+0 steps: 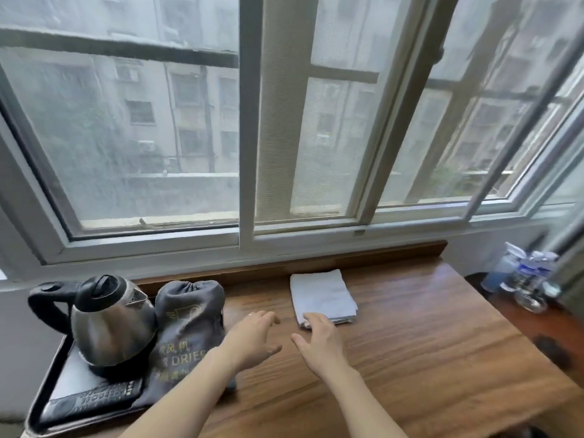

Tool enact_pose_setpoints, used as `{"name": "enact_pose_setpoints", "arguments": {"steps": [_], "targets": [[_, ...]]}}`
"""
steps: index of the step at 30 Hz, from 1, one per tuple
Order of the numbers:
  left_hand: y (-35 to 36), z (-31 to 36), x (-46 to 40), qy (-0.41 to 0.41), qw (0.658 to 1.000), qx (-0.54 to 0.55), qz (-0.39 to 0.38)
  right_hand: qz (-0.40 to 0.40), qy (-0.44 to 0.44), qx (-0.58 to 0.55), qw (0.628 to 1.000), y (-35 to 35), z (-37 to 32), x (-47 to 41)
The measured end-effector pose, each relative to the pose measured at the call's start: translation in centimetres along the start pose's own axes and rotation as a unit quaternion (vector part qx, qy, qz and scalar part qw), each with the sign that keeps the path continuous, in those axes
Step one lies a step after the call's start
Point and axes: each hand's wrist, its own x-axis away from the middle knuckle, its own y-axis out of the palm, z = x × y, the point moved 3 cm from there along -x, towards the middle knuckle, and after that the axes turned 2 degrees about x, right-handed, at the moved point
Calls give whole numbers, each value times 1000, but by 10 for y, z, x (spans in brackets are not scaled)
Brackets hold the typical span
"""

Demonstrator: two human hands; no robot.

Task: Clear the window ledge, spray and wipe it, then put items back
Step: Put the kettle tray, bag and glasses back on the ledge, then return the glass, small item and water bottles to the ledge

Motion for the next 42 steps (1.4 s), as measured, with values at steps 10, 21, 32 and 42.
{"name": "enact_pose_setpoints", "arguments": {"steps": [10,21,32,42], "targets": [[54,105,-49,123,983,1,-134,53,164,-12,985,-52,98,54],[146,273,-84,219,959,-13,-181,91,270,-45,958,-114,252,120],[221,428,-149,184,972,20,-148,80,243,-21,967,-216,412,118],[249,478,-214,149,978,16,-145,53,222,-8,973,-258,486,69]]}}
